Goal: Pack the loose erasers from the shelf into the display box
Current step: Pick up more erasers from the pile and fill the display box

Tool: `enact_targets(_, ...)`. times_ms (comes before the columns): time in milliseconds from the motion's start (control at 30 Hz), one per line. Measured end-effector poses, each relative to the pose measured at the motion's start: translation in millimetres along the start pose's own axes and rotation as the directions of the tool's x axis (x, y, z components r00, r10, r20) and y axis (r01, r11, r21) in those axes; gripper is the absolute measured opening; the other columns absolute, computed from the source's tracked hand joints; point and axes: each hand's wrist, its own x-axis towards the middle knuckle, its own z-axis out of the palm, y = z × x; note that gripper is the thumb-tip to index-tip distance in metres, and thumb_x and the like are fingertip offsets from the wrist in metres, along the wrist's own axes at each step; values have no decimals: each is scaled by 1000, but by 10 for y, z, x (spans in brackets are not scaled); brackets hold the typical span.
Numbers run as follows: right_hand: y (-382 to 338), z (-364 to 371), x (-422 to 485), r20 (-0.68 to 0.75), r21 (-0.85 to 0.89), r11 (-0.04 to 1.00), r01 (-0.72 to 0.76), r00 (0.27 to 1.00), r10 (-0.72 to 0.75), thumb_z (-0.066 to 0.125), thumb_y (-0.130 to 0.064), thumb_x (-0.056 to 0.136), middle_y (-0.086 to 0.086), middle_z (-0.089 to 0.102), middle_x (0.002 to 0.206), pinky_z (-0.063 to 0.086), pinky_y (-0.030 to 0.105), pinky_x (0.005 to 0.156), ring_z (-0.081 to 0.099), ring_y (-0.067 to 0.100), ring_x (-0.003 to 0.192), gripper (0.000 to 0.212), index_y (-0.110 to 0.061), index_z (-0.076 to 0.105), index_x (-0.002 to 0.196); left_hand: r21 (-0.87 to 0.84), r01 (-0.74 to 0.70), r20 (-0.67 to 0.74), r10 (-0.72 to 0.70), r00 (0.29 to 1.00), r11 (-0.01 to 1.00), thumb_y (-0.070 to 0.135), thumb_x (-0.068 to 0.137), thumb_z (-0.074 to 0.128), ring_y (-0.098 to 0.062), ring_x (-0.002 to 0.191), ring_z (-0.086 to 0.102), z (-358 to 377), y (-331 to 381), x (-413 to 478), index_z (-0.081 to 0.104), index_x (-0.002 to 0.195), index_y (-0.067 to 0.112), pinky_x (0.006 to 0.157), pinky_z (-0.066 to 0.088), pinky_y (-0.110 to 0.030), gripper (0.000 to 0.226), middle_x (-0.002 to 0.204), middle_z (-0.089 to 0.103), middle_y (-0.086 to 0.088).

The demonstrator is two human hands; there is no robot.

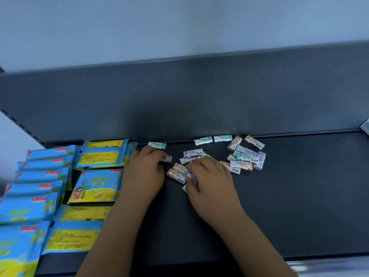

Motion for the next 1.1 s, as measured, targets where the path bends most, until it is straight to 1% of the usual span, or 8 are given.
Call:
enact_targets(100,-24,23,12,9,-30,999,-13,1000,14,51,-36,89,-14,58,118,37,49,108,49,13,121,32,-31,65,118,83,94,5,-95,996,992,30,81,63,-32,93,59,-61,33,-28,64,92,22,73,53,-42,14,95,63,-2)
enact_targets(233,-106,22,173,21,-16,1000,-23,1000,23,53,-35,88,-12,63,117,38,51,107,53,19,118,29,-32,68,112,-141,258,14,-259,966,956,56,78,67,-20,75,58,-142,75,-94,45,81,23,68,50,-38,40,81,57,4)
enact_targets(433,-214,90,560,53,106,994,9,999,-15,50,-30,87,-4,67,108,48,44,91,58,23,106,30,-26,72,107,-153,-1,13,3,1000,988,18,88,59,-26,110,56,-186,-118,-192,54,127,26,86,51,-46,41,124,57,1)
enact_targets(667,-362,383,994,239,116,982,151,955,-176,44,-18,84,7,62,132,48,46,100,55,31,122,51,-16,62,132,-120,-98,51,105,993,988,16,78,38,-28,92,57,-129,-230,-186,66,104,24,78,50,-47,39,101,61,0)
enact_targets(800,-406,436,1014,296,-45,979,199,939,-177,37,-23,76,3,63,120,52,42,86,59,31,111,48,-18,65,114,-123,-101,-14,100,995,987,4,77,45,-27,94,57,-170,-263,-29,67,105,21,77,50,-43,39,101,62,-1)
enact_targets(967,-309,411,878,187,176,967,186,958,-218,34,-16,71,4,72,105,52,37,88,63,27,104,50,-16,75,98,-117,-105,101,117,988,988,-6,78,53,-29,98,57,-225,-220,152,64,85,14,80,47,-39,23,99,62,-6)
enact_targets(1033,-204,294,860,57,288,954,77,994,-98,43,-5,76,4,72,112,50,32,95,62,23,109,43,-13,78,101,-101,-90,215,111,970,991,-3,85,54,-23,103,58,-241,-183,179,67,90,16,84,48,-35,23,109,61,-3)
enact_targets(1100,-69,118,887,-49,208,977,-39,998,50,47,-3,82,3,69,120,50,36,97,59,23,113,41,-14,76,109,-92,-72,259,94,961,993,2,91,53,-21,106,57,-229,-184,197,70,99,18,88,48,-35,24,116,59,-1)
